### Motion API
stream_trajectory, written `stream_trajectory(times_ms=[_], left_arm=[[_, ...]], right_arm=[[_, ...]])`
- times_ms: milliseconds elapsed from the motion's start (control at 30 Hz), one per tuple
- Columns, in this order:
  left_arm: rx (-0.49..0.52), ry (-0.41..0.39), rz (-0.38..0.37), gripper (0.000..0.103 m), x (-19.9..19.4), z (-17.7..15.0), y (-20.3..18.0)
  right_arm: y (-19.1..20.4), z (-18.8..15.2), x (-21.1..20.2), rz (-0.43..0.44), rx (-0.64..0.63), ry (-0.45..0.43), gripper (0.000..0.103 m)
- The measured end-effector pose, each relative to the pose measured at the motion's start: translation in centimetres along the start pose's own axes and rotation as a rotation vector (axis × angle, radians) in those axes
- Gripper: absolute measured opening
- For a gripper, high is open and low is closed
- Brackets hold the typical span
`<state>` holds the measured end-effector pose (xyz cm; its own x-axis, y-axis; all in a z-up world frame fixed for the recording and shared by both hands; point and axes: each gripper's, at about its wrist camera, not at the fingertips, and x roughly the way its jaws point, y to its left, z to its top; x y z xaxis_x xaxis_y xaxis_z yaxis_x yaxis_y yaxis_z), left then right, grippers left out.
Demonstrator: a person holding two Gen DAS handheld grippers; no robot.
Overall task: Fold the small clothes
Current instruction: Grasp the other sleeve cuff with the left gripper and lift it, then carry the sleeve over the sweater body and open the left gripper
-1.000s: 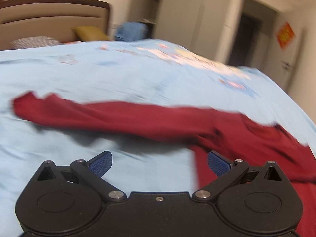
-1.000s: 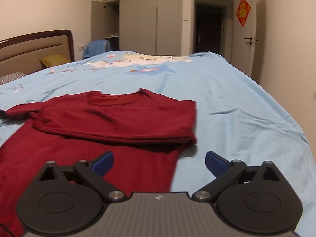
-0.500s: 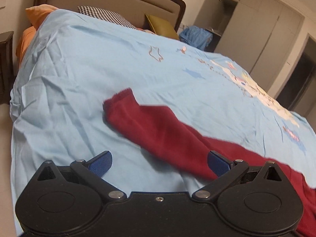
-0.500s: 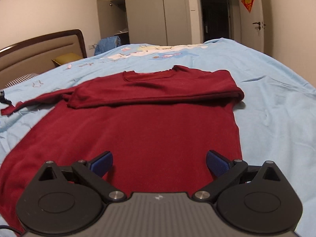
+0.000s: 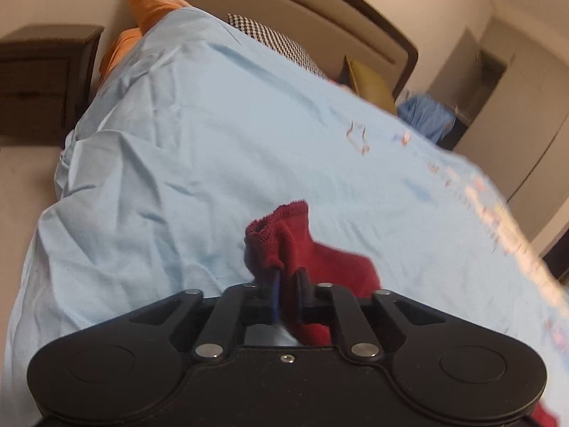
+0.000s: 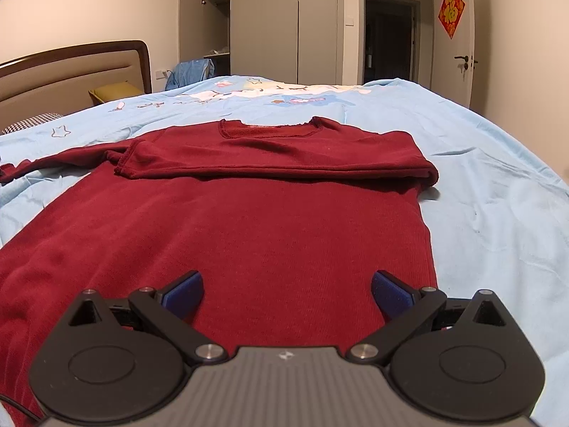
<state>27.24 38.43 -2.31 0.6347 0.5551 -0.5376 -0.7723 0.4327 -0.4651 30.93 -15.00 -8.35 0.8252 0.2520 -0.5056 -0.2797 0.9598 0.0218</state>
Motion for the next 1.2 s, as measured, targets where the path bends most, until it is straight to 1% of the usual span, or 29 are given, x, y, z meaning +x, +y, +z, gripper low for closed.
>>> stream_trajectory(times_ms=[67,200,300,367,467,567,633,733,833,967,1033,1100,1200], left_arm=[[-0.003,-0.037,-0.018,0.005,-1.2,0.0,0.4],[0.078,-0.11,-0.024,0.004,-3.5,-0.7,-0.1],[0.1,-0.145,-0.047,0.004,-4.4,-0.5,-1.0],[0.128,-0.179,-0.078,0.004,-5.3,-0.1,-2.3],[0.216,-0.254,-0.162,0.004,-7.4,0.5,-5.3],[0.315,-0.324,-0.276,0.004,-10.2,0.4,-9.1],[0.385,-0.361,-0.354,0.004,-12.4,-0.2,-11.9],[0.469,-0.393,-0.47,0.004,-15.3,-1.7,-15.9],[0.554,-0.396,-0.579,0.004,-17.8,-4.2,-20.4],[0.676,-0.363,-0.681,0.004,-19.7,-9.7,-26.5],[0.714,-0.323,-0.722,0.004,-20.0,-12.9,-28.9],[0.735,-0.259,-0.764,0.004,-19.9,-16.3,-30.9],[0.791,-0.159,-0.813,0.004,-18.9,-21.9,-32.3]], right_arm=[[-0.1,0.0,0.0,0.003,0.002,-0.002,0.103],[-0.2,-0.1,0.1,0.008,0.009,-0.006,0.103],[-0.2,-0.1,0.0,0.009,0.01,-0.008,0.103],[-0.3,-0.1,0.0,0.012,0.015,-0.01,0.103],[-0.4,-0.1,-0.2,0.019,0.027,-0.018,0.103],[-0.7,0.0,-0.5,0.029,0.048,-0.032,0.103],[-1.1,0.0,-0.7,0.037,0.071,-0.044,0.103],[-1.7,0.1,-1.3,0.043,0.113,-0.062,0.103],[-2.4,0.1,-2.1,0.038,0.145,-0.082,0.103],[-3.6,-0.2,-3.2,0.014,0.165,-0.105,0.103],[-4.3,-0.4,-3.8,-0.002,0.183,-0.111,0.103],[-5.1,-0.7,-4.1,-0.014,0.207,-0.113,0.103],[-6.1,-1.3,-4.4,-0.026,0.242,-0.107,0.103]])
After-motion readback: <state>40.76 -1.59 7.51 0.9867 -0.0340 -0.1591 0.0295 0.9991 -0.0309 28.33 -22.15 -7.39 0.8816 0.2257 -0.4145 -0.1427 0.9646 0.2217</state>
